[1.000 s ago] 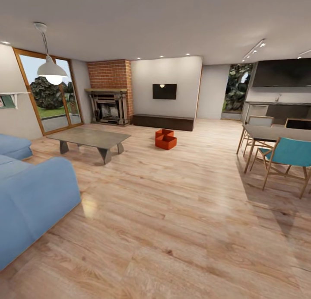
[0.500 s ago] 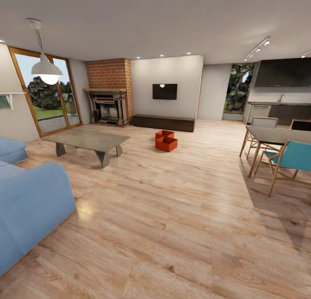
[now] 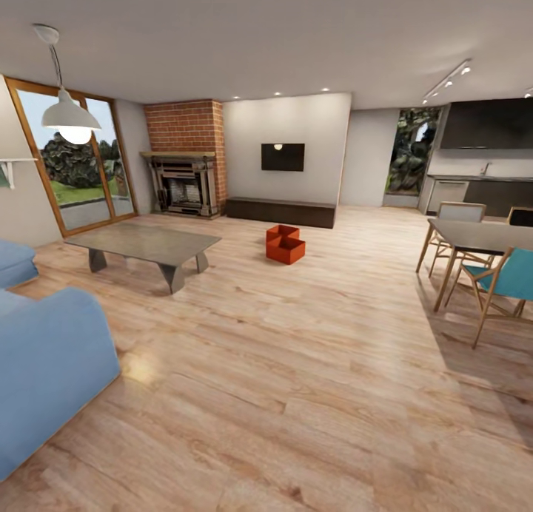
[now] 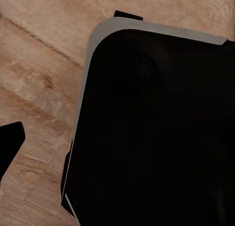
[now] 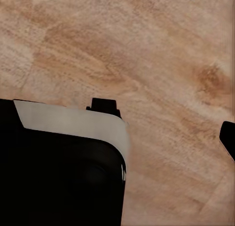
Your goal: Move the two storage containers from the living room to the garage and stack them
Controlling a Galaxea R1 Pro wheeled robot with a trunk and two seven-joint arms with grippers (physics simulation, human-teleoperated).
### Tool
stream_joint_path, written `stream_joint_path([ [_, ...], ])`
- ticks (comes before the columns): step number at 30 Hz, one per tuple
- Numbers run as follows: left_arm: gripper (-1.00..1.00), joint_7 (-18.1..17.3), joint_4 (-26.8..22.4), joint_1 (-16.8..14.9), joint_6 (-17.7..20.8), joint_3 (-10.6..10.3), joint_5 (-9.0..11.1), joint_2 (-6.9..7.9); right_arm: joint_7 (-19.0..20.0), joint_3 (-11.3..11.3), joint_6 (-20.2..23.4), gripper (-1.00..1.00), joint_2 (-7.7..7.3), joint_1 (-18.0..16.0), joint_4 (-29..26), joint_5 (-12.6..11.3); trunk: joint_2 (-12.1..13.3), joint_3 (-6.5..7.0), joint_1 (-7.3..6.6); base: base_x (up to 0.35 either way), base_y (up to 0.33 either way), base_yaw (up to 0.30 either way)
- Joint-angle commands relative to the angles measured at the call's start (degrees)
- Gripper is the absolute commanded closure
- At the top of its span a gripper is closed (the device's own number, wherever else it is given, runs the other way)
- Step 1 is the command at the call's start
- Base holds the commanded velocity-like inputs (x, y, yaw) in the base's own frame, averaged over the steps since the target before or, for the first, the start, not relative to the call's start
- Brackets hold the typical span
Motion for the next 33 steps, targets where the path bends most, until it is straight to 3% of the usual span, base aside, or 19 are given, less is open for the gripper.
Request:
stream_joint_path([
  [1, -1.0, 0.0, 0.0, 0.0, -0.1, 0.0, 0.3, 0.0, -0.1, 0.5, -0.2, -1.0, 0.02, 0.0, 0.1, -0.5, 0.0, -0.05, 0.03, 0.326, 0.0, 0.0],
  [27, -1.0, 0.0, 0.0, 0.0, -0.1, -0.4, 0.2, -0.09, 0.4, 0.5, -0.3, -1.0, 0.04, 0.0, 0.1, -0.3, 0.0, -0.05, 0.03, 0.326, 0.0, 0.0],
  [33, -1.0, 0.0, 0.0, 0.0, -0.1, -0.4, 0.2, -0.09, 0.5, 0.3, -0.3, -1.0, 0.1, 0.0, 0.1, -0.8, 0.0, -0.05, 0.03, 0.326, 0.0, -0.192],
])
